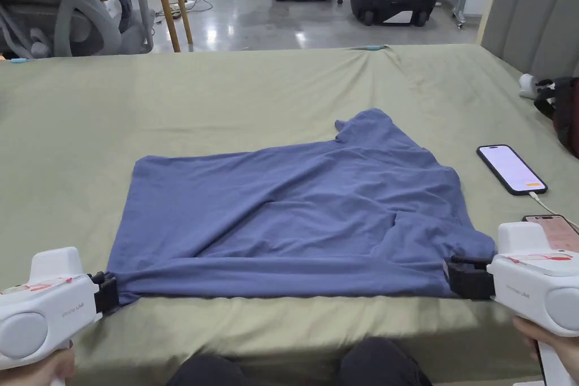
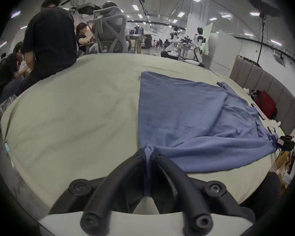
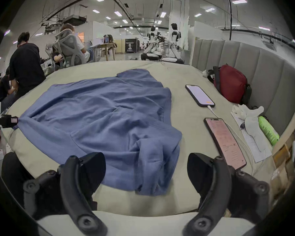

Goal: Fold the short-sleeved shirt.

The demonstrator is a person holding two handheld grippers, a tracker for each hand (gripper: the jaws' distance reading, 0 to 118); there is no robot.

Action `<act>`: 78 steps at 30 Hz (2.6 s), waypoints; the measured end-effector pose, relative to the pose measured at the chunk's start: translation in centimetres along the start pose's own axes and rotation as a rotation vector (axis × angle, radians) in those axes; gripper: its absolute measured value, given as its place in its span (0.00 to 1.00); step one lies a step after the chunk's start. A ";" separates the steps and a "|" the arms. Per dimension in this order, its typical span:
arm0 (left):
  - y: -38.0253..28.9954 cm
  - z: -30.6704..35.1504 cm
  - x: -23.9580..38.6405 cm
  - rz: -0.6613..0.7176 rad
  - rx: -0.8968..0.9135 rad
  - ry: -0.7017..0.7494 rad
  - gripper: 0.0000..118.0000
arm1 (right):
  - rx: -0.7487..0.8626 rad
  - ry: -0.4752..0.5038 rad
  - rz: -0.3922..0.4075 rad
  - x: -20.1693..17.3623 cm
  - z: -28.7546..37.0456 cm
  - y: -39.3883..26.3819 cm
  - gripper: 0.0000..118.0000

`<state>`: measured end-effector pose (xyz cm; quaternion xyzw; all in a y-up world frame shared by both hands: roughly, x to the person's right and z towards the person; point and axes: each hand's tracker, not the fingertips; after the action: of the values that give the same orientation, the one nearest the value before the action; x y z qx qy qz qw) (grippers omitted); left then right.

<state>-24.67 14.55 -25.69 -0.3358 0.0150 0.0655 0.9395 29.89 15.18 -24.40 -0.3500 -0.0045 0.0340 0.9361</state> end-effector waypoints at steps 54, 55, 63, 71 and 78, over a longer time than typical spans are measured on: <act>7.5 -2.7 3.5 -0.030 0.151 0.042 0.34 | 0.135 -0.033 0.041 -4.9 -6.3 9.4 0.05; 6.8 -2.3 3.7 -0.045 0.158 0.052 0.00 | 0.133 -0.045 0.047 -5.3 -6.0 9.0 0.00; 5.1 -1.7 2.9 0.010 0.119 0.041 0.00 | 0.153 -0.002 0.008 -5.5 -3.1 7.0 0.00; 6.9 -6.9 1.8 0.016 0.031 0.051 0.88 | 0.131 0.049 0.015 -5.5 -4.4 7.5 0.00; 6.8 -9.3 2.7 -0.045 -0.115 0.123 0.35 | 0.073 0.039 0.056 -4.8 -6.6 8.1 0.00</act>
<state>-22.72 14.21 -37.39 -0.3927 0.0614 0.0243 0.9173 24.86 16.64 -34.68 -0.3163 0.0248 0.0536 0.9468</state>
